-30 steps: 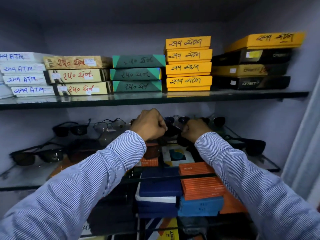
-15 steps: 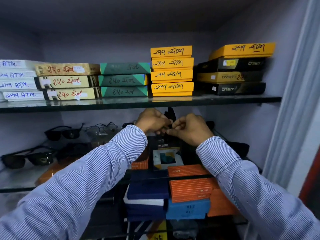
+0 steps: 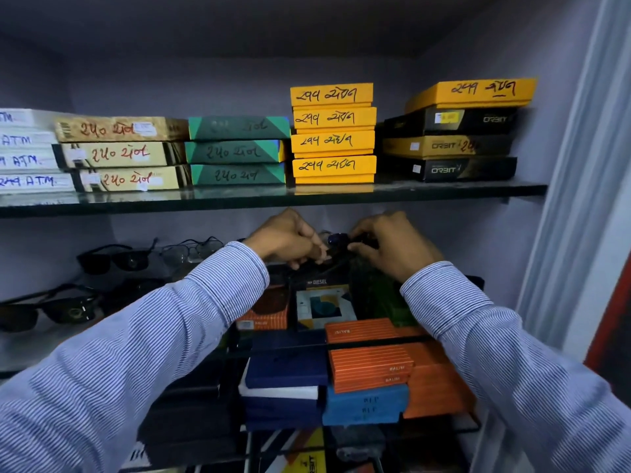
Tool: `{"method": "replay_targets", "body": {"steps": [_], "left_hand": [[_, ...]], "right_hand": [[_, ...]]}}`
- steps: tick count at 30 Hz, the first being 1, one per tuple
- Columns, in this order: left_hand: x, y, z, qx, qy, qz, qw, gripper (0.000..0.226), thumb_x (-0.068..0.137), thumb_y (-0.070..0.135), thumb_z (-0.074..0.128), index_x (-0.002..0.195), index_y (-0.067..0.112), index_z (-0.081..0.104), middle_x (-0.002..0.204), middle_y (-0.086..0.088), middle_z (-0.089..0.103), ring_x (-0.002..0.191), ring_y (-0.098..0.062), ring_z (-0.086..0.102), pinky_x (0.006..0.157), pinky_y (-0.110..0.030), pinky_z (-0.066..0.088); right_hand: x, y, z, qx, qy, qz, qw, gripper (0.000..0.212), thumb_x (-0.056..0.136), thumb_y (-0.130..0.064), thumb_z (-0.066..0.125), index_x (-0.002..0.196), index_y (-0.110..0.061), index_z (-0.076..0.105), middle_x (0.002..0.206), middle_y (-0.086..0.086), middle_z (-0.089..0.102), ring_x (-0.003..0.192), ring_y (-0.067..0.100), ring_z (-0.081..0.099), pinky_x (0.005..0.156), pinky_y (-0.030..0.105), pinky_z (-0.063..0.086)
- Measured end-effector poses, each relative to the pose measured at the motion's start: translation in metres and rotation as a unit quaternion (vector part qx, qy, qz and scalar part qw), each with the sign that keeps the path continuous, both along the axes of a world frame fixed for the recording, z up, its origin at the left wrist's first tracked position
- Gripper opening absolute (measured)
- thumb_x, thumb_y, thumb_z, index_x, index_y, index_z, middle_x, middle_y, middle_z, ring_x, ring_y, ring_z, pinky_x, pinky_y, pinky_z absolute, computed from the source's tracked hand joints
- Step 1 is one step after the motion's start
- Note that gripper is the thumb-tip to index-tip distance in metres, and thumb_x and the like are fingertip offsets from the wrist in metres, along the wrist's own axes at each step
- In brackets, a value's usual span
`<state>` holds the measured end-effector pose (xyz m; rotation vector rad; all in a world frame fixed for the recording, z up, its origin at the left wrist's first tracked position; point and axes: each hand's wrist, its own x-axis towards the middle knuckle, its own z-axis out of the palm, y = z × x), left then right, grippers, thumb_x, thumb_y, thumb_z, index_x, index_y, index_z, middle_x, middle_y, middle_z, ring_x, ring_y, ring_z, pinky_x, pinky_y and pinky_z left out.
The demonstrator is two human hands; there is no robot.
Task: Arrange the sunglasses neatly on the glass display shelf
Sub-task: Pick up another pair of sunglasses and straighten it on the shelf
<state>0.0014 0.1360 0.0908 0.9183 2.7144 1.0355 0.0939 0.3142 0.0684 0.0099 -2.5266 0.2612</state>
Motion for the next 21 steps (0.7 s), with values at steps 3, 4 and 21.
{"method": "replay_targets", "body": {"steps": [3,4,21], "left_hand": [[0.0,0.0,0.0,0.012,-0.015,0.029,0.999,0.015,0.087,0.014,0.076,0.1,0.009,0.082,0.093,-0.007,0.08,0.067,-0.012,0.063,0.057,-0.024,0.053],[0.0,0.001,0.0,0.017,-0.02,0.039,0.999,0.015,0.086,0.015,0.077,0.1,0.009,0.083,0.09,-0.007,0.079,0.065,-0.011,0.062,0.055,-0.023,0.053],[0.009,0.005,-0.002,0.049,0.11,0.022,0.993,0.016,0.085,0.019,0.08,0.101,0.015,0.081,0.087,0.009,0.072,0.068,0.008,0.059,0.056,-0.003,0.043]], "right_hand": [[0.002,-0.001,0.003,0.018,-0.014,-0.005,1.0,0.024,0.087,-0.035,0.07,0.104,-0.02,0.075,0.099,0.01,0.075,0.092,0.028,0.07,0.081,0.045,0.06],[0.003,-0.001,0.003,0.022,-0.011,-0.006,1.0,0.023,0.087,-0.035,0.069,0.103,-0.02,0.075,0.098,0.01,0.075,0.09,0.028,0.07,0.08,0.045,0.06],[0.002,0.013,0.003,-0.064,-0.008,0.03,0.997,0.016,0.086,-0.022,0.073,0.098,-0.016,0.082,0.099,0.005,0.08,0.087,0.019,0.072,0.086,0.036,0.059]]}}
